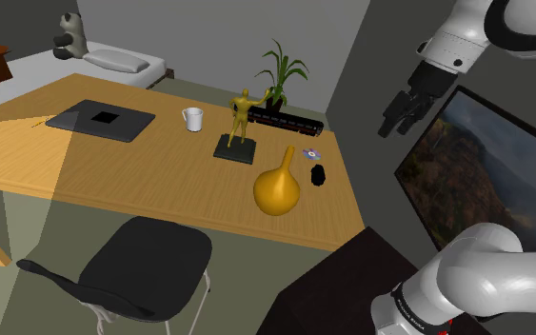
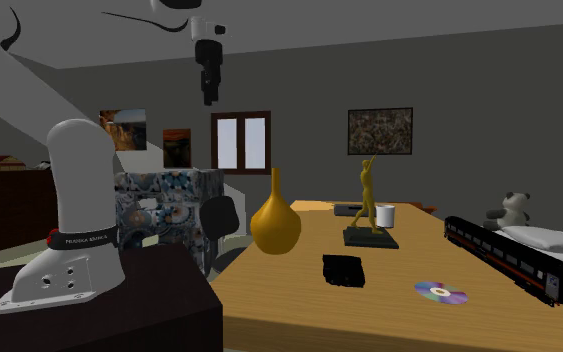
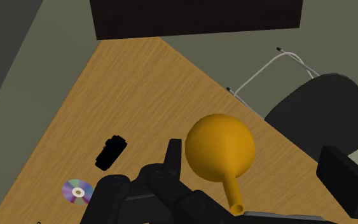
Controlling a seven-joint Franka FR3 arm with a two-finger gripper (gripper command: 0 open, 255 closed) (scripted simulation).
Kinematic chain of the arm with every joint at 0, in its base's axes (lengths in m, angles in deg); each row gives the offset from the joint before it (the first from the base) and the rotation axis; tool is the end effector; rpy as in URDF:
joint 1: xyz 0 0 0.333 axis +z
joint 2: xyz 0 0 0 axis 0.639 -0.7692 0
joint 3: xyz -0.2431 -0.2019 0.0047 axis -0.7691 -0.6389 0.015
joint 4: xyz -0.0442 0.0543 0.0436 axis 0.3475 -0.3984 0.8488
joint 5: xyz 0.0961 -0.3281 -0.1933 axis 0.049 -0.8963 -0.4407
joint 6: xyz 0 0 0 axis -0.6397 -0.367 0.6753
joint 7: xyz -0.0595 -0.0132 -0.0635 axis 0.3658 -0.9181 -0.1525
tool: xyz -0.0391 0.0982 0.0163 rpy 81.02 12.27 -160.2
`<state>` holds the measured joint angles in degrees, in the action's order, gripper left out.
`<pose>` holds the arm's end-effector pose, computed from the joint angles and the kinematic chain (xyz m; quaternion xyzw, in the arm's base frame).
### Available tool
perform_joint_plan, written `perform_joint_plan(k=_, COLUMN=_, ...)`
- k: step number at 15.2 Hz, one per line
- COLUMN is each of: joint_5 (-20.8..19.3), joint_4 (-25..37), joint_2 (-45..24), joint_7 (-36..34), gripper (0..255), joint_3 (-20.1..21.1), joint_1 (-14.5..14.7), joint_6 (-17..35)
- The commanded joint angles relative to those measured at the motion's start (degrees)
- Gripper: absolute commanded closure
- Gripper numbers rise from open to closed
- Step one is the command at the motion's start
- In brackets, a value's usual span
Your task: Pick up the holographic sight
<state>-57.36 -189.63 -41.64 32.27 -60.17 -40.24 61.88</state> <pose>0.2886 -0.0121 0.6266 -0.9984 0.0344 -0.0226 0.0380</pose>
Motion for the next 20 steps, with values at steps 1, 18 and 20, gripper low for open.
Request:
perform_joint_plan(k=1, joint_5=0.0, joint_4=0.0, joint_2=0.0, joint_7=0.0, gripper=0, joint_3=0.0, joint_1=0.0, joint_6=0.0)
perform_joint_plan(k=18, joint_5=-2.1, joint_4=-7.9, joint_2=-23.3, joint_7=-0.2, gripper=0, joint_3=-5.7, joint_1=-4.8, joint_6=31.5)
perform_joint_plan(k=20, joint_5=-1.9, joint_4=-7.4, joint_2=-27.2, joint_7=-0.1, gripper=0, joint_3=-6.5, joint_1=-5.2, joint_6=34.8)
